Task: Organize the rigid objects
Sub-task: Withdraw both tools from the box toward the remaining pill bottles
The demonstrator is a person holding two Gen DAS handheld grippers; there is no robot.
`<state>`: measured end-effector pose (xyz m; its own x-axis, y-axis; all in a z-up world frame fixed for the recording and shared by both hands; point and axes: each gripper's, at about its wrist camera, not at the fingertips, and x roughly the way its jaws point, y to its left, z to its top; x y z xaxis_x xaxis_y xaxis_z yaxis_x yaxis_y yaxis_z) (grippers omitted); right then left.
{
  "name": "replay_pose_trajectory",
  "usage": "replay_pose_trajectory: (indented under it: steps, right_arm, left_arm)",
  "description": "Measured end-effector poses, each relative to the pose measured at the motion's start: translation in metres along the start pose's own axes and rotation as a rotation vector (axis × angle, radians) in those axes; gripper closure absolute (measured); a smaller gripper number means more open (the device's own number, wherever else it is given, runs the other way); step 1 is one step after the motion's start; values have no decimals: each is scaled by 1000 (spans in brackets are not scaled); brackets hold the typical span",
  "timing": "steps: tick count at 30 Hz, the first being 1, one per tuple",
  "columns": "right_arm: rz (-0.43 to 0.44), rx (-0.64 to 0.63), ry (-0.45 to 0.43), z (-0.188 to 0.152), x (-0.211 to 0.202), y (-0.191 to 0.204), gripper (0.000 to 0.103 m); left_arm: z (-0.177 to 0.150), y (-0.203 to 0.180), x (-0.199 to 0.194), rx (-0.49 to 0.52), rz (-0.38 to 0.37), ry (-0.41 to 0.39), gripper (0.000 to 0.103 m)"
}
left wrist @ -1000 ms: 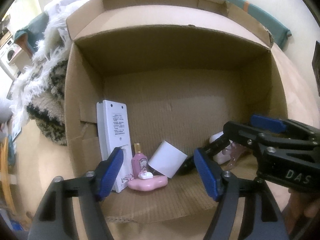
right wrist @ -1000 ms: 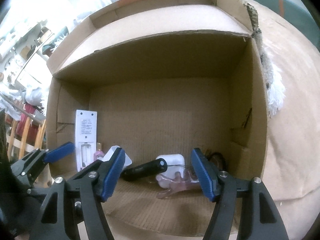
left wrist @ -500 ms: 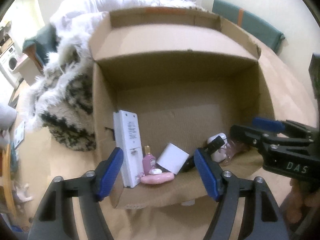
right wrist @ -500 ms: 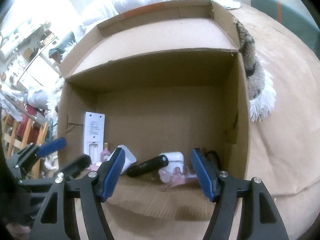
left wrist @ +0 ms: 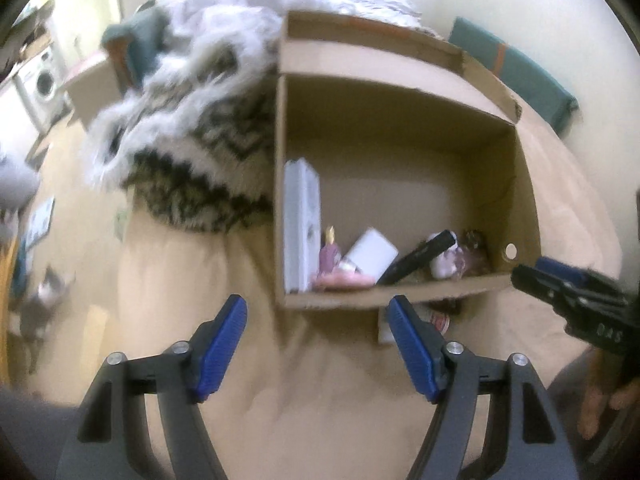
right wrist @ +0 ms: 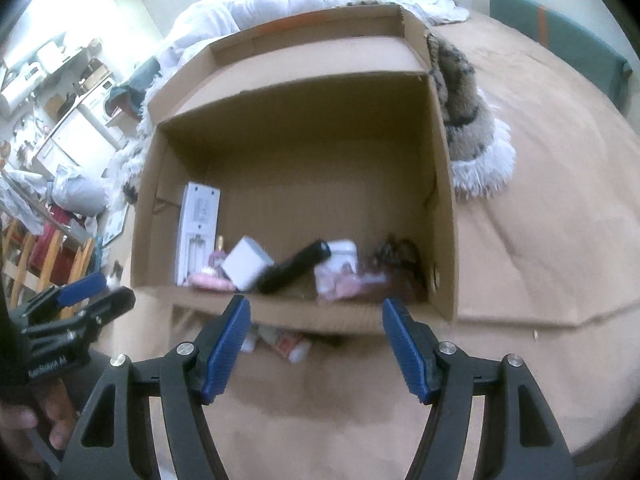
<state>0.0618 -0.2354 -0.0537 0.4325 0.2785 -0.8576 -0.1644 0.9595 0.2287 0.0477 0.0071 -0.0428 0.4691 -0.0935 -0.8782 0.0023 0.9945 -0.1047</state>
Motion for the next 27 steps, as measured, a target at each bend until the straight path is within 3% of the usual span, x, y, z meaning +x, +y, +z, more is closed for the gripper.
replay_pose_trajectory:
  steps: [3,9,13,18,23,27]
  right_arm:
    - [21,29,5,-13,-6,-2,31]
    - [28,84,48,-38,-7,-13,31]
    - [-6,138,89,-43,0,-26,31]
    - [1,234,125,-44,10,-42,31]
    - [34,282,135,-43,15,-50,31]
    - [38,286,135,-41,18,-51,31]
  left_arm:
    - [-9,5,-1,-25,-10,28,32]
    - [-19,13,1,-34,38,53,32]
    - [-20,25,11,-104,33,96,32]
    - [-22,28,30,-123,64,144,32]
    - [-15,-10,62,-22,-7,197,34]
    - [-7,-36,75,64,15,165,34]
